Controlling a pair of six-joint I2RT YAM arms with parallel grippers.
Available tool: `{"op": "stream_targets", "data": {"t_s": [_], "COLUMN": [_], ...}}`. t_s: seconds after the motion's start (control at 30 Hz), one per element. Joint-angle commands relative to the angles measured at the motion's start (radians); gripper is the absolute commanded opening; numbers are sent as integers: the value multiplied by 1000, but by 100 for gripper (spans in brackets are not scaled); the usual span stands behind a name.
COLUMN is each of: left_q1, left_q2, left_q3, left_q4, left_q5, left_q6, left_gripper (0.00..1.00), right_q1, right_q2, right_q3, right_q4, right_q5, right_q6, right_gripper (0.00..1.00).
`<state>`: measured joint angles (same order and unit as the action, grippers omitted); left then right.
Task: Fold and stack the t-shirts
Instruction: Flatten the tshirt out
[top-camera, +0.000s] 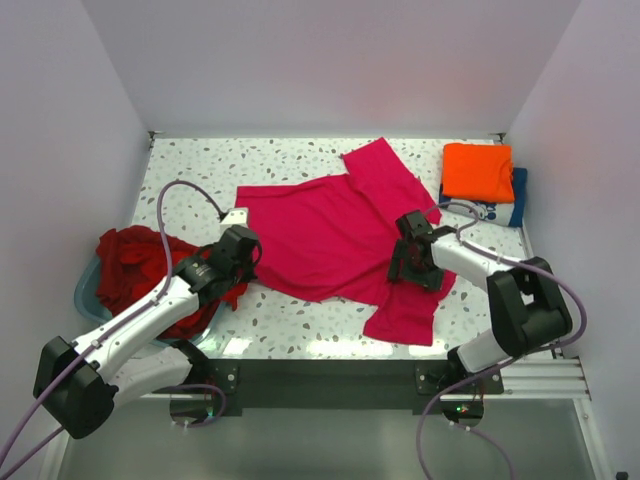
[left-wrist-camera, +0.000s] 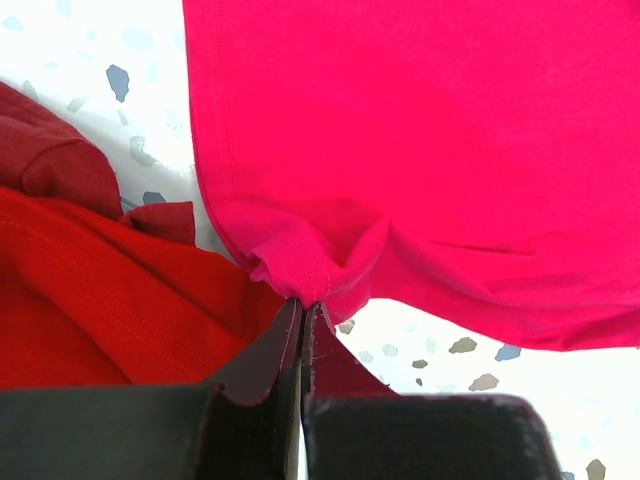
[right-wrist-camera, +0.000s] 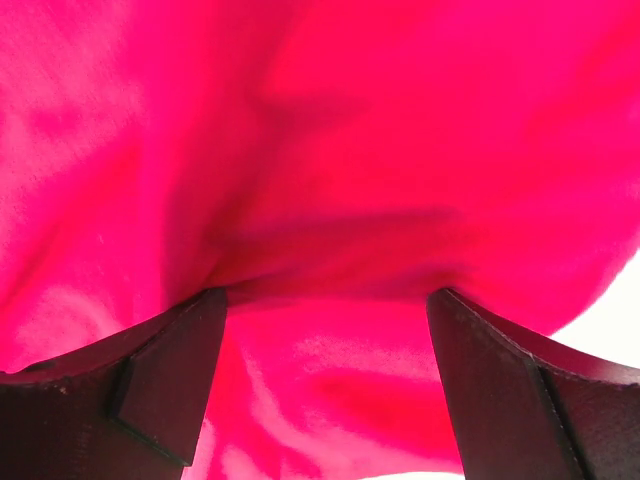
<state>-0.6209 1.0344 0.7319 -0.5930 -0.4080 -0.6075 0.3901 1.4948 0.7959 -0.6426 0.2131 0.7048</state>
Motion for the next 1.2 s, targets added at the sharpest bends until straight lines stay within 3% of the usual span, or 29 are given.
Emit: {"op": "stream_targets", "data": {"t_s": [0.0,0.3,0.47,0.63,0.83,0.97,1.17], "left_q1": [13,21,21,21,21,21,21], "left_q2": [-4,-4,-2,-5,-13,-17,-43], "left_q3": [27,35,47,52,46,46,40], "left_q4": [1,-8,-2,-1,10,15,2], "left_q5": [-28,-37,-15,-5,11,17,15], "left_q6": [20,23,41,49,54,55,55], "left_gripper": [0,0,0,0,0,0,0], "right_q1": [-34,-46,-45,-46,-46,-46,-45], "right_q2": [105,280,192,-46,-375,-485,-478], "right_q3": [60,340,413,332,89,-76,-83], "right_q4": [54,-3,-55,-118,-232,-218,-218], "right_q5": [19,23,43,52,45,-26,-32], "right_q6": [-71,-148,-194,-188,-120,-59,-1], "right_gripper": [86,86,87,90,95,93,86]}}
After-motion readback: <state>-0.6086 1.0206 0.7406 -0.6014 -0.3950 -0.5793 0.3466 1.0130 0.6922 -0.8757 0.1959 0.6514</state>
